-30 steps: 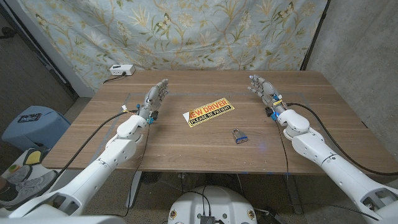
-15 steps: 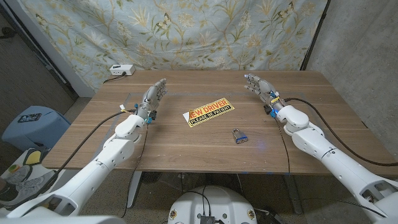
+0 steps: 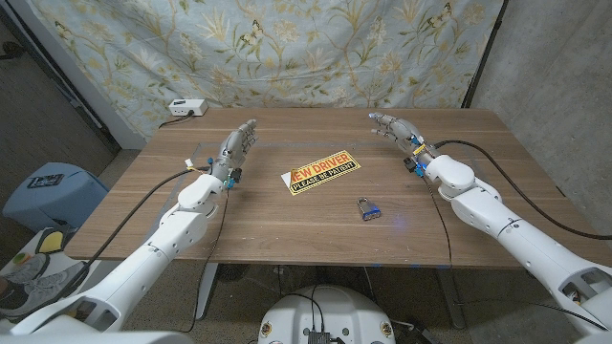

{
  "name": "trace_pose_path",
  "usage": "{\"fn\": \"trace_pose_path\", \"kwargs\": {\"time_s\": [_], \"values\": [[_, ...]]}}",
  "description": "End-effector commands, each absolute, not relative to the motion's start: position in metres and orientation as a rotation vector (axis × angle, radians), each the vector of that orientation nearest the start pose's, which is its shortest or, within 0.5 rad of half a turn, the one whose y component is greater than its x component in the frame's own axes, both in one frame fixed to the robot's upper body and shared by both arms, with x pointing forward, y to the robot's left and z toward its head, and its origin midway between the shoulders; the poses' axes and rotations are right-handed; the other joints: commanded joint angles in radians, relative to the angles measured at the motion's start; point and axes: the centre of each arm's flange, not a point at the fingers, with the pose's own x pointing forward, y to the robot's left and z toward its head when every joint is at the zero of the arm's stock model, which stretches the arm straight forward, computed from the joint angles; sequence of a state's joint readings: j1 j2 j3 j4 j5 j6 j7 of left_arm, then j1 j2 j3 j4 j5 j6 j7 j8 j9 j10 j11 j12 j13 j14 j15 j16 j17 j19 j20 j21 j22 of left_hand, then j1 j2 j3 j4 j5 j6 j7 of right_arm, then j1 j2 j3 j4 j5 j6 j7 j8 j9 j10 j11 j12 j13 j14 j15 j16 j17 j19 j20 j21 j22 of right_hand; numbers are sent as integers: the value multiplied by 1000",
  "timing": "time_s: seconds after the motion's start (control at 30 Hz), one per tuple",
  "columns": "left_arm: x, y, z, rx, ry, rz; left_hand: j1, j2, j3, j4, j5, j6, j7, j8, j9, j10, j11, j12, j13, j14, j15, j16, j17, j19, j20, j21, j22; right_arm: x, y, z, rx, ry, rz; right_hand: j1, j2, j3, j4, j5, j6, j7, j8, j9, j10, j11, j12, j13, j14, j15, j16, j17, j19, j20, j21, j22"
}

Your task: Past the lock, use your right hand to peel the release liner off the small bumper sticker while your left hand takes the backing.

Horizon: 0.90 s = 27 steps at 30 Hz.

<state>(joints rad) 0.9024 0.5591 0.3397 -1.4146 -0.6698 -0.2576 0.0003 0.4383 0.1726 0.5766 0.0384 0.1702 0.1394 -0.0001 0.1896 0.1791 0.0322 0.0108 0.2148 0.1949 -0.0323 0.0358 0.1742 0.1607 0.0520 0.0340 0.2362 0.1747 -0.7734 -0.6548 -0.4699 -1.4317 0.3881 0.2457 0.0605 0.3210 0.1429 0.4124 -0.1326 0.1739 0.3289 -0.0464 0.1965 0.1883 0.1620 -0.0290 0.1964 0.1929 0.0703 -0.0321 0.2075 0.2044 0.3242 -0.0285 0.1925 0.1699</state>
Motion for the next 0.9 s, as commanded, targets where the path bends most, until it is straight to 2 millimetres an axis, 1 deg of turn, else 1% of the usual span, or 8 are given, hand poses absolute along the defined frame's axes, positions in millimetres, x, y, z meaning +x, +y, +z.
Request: {"fn": "trace_pose_path", "kwargs": {"time_s": [0.03,0.23,0.33,0.43,0.47,0.63,0.73,0.9], "values": [[632,292,-29,-45,-592,-202,6,-3,2,-5,6,7,2,2,4,6,4,2,3,-3,8,2,6,9,0,-7,2,625,-250,28,-578,-673,329,16,-3,2,-11,5,9,-2,5,2,12,-7,4,4,7,7,1,-1,2,6,3,5],[632,290,-29,-42,-594,-200,4,-3,2,-6,6,8,3,2,4,10,5,3,2,-3,8,2,6,10,0,-8,2,623,-244,33,-660,-676,336,23,-5,3,-16,5,8,-9,4,2,8,-15,2,4,7,7,0,-2,-4,6,1,5],[632,289,-29,-42,-594,-203,4,-3,2,-7,6,9,4,2,5,11,5,3,2,-2,9,2,6,10,0,-9,2,621,-241,35,-707,-680,337,27,-7,3,-19,5,20,-15,9,3,7,-15,1,4,9,7,1,-3,-5,8,1,5],[632,289,-29,-43,-594,-203,4,-3,2,-8,6,10,4,2,5,11,6,3,2,-1,10,2,6,10,0,-10,2,620,-238,38,-747,-683,337,33,-10,4,-23,5,29,-17,11,3,6,-13,1,4,11,9,2,-4,-5,14,1,5],[632,289,-30,-44,-593,-201,3,-2,3,-8,6,10,4,2,5,11,3,3,2,-2,10,2,6,10,0,-10,2,620,-237,38,-754,-685,337,35,-11,4,-24,5,32,-19,12,3,3,-15,0,4,11,9,1,-4,-7,15,1,5],[632,289,-31,-49,-595,-201,3,-2,3,-11,6,12,6,2,5,13,7,4,2,-1,10,2,5,11,0,-11,2,618,-233,41,-801,-691,341,46,-15,6,-31,6,44,-24,15,3,-8,-20,-4,4,12,13,1,-6,-6,22,2,4],[632,289,-31,-50,-594,-199,3,-2,3,-12,6,13,6,2,5,13,7,3,2,-2,11,2,5,11,0,-12,2,617,-229,42,-830,-700,346,57,-19,7,-36,7,59,-34,18,4,-15,-21,-5,4,14,17,1,-7,-3,28,3,4],[631,289,-33,-54,-591,-198,3,-2,3,-14,6,15,7,2,5,14,9,4,2,-2,12,1,5,11,0,-13,2,616,-224,44,-882,-710,348,74,-27,10,-42,7,82,-56,23,4,-29,-19,-8,3,17,18,0,-9,4,28,5,4]]}}
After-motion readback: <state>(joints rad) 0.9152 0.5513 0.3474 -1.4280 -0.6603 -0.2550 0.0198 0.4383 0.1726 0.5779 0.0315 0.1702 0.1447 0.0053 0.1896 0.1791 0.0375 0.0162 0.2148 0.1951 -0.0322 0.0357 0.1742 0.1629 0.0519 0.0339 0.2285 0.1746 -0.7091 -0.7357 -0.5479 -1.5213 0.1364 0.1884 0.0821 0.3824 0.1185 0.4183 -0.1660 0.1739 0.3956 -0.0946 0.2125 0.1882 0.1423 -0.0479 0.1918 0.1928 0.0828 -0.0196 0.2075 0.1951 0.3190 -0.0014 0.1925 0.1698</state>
